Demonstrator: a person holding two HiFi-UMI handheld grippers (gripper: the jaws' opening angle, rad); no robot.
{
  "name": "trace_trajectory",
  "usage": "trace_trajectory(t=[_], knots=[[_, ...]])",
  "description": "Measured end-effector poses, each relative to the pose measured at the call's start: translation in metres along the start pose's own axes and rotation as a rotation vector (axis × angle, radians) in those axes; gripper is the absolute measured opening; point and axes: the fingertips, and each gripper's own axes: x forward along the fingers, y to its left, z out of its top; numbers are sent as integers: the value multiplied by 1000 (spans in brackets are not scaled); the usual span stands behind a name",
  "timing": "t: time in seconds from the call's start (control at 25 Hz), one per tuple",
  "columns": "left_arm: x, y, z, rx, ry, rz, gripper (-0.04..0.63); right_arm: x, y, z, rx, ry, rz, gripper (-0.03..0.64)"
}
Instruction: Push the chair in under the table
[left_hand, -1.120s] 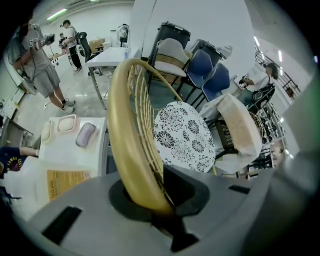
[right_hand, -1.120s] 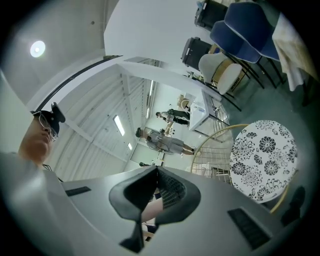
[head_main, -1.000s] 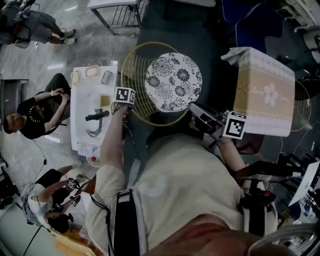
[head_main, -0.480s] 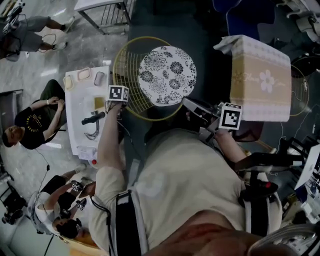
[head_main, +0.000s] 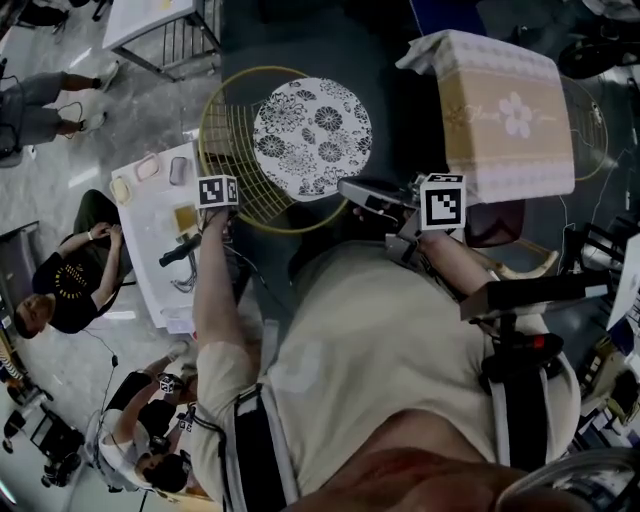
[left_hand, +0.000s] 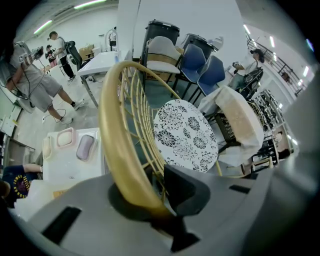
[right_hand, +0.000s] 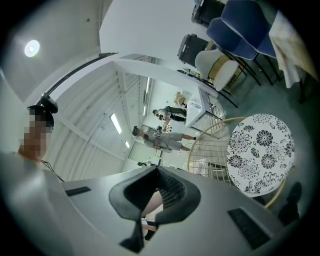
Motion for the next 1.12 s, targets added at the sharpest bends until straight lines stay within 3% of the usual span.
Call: trace_trajectory(t=[1.12], knots=[[13, -8, 2, 7, -8, -28, 66, -5, -17, -4, 26, -61, -31, 11]])
